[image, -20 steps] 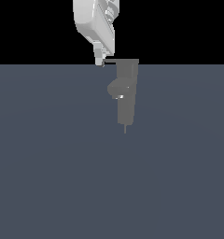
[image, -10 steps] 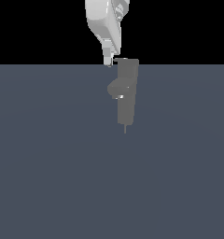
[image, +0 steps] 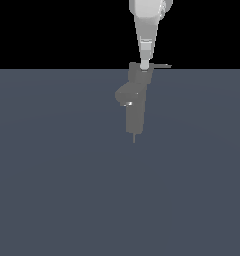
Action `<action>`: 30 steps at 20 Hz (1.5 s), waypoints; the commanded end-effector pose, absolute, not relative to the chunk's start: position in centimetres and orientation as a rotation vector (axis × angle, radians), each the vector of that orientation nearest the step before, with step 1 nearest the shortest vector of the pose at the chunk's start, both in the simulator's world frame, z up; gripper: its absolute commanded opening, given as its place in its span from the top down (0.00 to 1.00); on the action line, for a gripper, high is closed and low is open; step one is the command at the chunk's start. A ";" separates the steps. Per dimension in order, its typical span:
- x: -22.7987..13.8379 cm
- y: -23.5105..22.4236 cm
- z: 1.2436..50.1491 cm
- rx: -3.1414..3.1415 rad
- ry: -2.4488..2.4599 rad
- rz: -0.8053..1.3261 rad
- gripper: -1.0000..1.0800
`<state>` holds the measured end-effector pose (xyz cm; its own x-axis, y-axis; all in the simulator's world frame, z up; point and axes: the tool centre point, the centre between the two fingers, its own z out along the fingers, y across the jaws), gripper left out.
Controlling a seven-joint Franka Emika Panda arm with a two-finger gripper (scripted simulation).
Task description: Turn on the faucet by rotating a designated handle.
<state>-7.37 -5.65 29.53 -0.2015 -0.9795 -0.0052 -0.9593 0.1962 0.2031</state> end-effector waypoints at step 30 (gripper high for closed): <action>-3.0 -15.3 28.5 1.870 -2.360 -0.237 1.00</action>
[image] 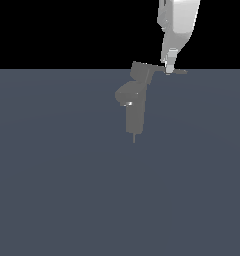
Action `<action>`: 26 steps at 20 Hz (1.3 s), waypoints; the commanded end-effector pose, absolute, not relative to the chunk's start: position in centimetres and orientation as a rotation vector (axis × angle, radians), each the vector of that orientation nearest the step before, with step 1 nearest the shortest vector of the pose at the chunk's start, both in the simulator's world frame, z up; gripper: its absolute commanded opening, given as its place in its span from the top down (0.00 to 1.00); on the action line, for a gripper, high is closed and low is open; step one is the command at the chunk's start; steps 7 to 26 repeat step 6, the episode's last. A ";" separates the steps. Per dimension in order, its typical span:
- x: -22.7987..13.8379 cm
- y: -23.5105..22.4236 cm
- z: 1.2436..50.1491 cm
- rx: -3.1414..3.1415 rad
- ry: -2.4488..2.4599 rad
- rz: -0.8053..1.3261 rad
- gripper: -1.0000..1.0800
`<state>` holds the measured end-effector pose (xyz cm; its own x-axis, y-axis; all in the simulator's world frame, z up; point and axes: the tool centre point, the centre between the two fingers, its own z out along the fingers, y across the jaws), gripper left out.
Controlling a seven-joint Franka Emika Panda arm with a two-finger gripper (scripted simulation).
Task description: Turn on the faucet by rotating a designated handle.
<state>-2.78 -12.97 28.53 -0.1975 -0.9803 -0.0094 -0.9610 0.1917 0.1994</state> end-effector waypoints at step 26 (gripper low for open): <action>-2.3 -16.8 28.3 1.865 -2.365 -0.236 1.00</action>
